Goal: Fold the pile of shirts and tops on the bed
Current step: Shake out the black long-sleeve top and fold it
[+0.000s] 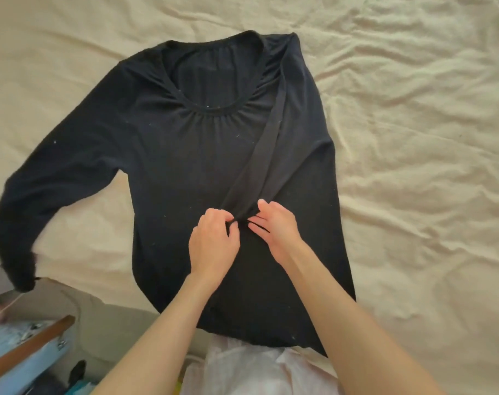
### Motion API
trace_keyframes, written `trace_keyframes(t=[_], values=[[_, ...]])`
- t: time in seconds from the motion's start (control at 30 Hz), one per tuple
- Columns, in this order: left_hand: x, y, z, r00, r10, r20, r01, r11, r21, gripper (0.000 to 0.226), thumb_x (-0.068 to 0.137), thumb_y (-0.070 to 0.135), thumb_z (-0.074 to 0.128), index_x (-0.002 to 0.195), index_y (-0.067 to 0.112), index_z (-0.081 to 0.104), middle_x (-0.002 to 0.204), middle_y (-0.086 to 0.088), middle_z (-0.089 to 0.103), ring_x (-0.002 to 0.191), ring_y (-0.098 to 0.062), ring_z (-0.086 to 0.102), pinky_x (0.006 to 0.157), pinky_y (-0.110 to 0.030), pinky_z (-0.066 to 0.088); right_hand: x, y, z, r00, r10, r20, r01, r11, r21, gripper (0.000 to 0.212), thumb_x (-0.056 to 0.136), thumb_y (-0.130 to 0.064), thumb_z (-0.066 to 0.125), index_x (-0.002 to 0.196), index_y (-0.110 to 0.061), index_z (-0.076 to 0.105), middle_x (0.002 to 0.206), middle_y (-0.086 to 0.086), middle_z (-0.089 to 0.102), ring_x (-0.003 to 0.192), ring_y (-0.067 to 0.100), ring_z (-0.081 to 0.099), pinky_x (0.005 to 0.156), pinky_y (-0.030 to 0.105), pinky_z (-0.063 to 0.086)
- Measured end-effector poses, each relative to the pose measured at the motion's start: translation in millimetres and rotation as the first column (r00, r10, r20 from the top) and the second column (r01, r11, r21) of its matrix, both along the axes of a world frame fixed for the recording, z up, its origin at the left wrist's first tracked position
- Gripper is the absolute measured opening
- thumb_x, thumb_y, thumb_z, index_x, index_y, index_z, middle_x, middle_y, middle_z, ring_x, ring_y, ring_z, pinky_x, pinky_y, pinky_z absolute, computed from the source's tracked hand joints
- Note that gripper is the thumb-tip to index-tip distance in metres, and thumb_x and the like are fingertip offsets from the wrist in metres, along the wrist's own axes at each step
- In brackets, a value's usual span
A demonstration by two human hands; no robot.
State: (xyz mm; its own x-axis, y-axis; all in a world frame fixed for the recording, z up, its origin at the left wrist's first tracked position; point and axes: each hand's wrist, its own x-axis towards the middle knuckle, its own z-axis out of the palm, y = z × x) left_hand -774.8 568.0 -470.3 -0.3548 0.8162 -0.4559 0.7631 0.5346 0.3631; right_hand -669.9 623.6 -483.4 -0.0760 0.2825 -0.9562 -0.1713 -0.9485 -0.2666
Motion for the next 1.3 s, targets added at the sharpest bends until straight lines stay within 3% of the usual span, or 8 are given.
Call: trace_keyframes(t=[0.07,0.2,0.43,0.53,0.67,0.87,1.03,1.3], values=[[-17.3,11.0,4.0,0.954,0.253,0.163,-0.239,0.966,-0.098,0.013,0.093,0.024,0.055,0.100,0.016,0.062,0.097,0.005,0.060,0.088,-0.011,0.056,0.080,-0.027,0.046,0.2,1.0,3.2,0.999,-0.047,0.023,0.047,0.999,0.004,0.005,0.097,-0.014,0.050,0.101,-0.012,0.050,0.110,0.014,0.062,0.101,0.025,0.062,0.086,0.035,0.053],[-63.4,26.1,10.4,0.628,0.664,0.406,-0.582,0.747,-0.320,0.019,0.095,0.015,0.048,0.077,0.018,0.055,0.089,-0.005,0.053,0.088,-0.022,0.050,0.083,-0.036,0.047,4.5,4.0,5.5,0.984,-0.152,0.087,0.151,0.988,0.015,0.006,0.098,-0.011,0.047,0.101,-0.012,0.052,0.107,0.013,0.061,0.093,0.025,0.061,0.079,0.034,0.050],[-73.7,13.4,3.3,0.866,0.426,0.264,-0.355,0.893,-0.276,0.046,0.087,0.051,0.055,0.116,0.018,0.045,0.106,0.002,0.051,0.099,-0.017,0.051,0.090,-0.034,0.044,-15.6,-16.1,3.8,0.996,-0.090,-0.001,0.090,0.996,0.003,0.023,0.093,-0.021,0.059,0.113,-0.012,0.052,0.121,0.012,0.061,0.108,0.026,0.060,0.090,0.036,0.051],[-51.3,-11.8,2.1,0.946,0.319,0.053,-0.305,0.935,-0.184,0.043,0.085,0.041,0.062,0.116,0.015,0.048,0.115,-0.004,0.050,0.105,-0.021,0.051,0.090,-0.042,0.048,-30.0,-35.0,5.7,0.999,-0.036,-0.002,0.036,0.999,-0.033,0.006,0.093,-0.015,0.059,0.094,-0.012,0.054,0.114,0.014,0.062,0.102,0.024,0.060,0.092,0.036,0.050],[-44.2,-36.5,4.2,0.932,0.362,0.014,-0.352,0.914,-0.203,0.028,0.091,0.022,0.055,0.115,0.010,0.053,0.116,-0.008,0.050,0.101,-0.021,0.053,0.083,-0.032,0.047,-43.0,-53.1,6.7,1.000,0.004,0.024,-0.003,0.999,-0.034,0.023,0.095,-0.015,0.055,0.114,-0.001,0.054,0.111,0.016,0.064,0.101,0.025,0.062,0.095,0.037,0.049],[-91.0,-29.8,16.8,0.663,0.556,0.501,-0.478,0.829,-0.289,0.018,0.094,0.015,0.043,0.098,0.014,0.061,0.095,-0.001,0.059,0.093,-0.016,0.054,0.083,-0.030,0.044,-41.6,-56.6,17.1,0.977,-0.199,-0.070,0.197,0.980,-0.034,0.033,0.100,-0.027,0.045,0.130,-0.013,0.046,0.125,0.011,0.058,0.103,0.026,0.059,0.084,0.035,0.049],[-102.1,-39.5,13.4,0.783,0.397,0.479,-0.263,0.909,-0.324,0.045,0.092,0.041,0.054,0.129,0.019,0.043,0.115,0.006,0.049,0.104,-0.008,0.048,0.086,-0.024,0.037,-44.1,-61.4,20.8,0.979,-0.193,-0.070,0.191,0.981,-0.037,0.045,0.099,-0.031,0.046,0.139,-0.011,0.040,0.135,0.010,0.052,0.120,0.028,0.053,0.090,0.038,0.047],[-103.0,-79.7,19.0,0.796,0.422,0.434,-0.206,0.863,-0.461,0.024,0.092,0.013,0.051,0.116,0.015,0.052,0.111,-0.003,0.058,0.098,-0.017,0.056,0.079,-0.030,0.048,-59.1,-77.8,26.5,0.996,0.090,-0.020,-0.089,0.995,0.033,0.039,0.091,-0.027,0.061,0.125,-0.012,0.050,0.129,0.006,0.055,0.123,0.026,0.051,0.103,0.044,0.044]])
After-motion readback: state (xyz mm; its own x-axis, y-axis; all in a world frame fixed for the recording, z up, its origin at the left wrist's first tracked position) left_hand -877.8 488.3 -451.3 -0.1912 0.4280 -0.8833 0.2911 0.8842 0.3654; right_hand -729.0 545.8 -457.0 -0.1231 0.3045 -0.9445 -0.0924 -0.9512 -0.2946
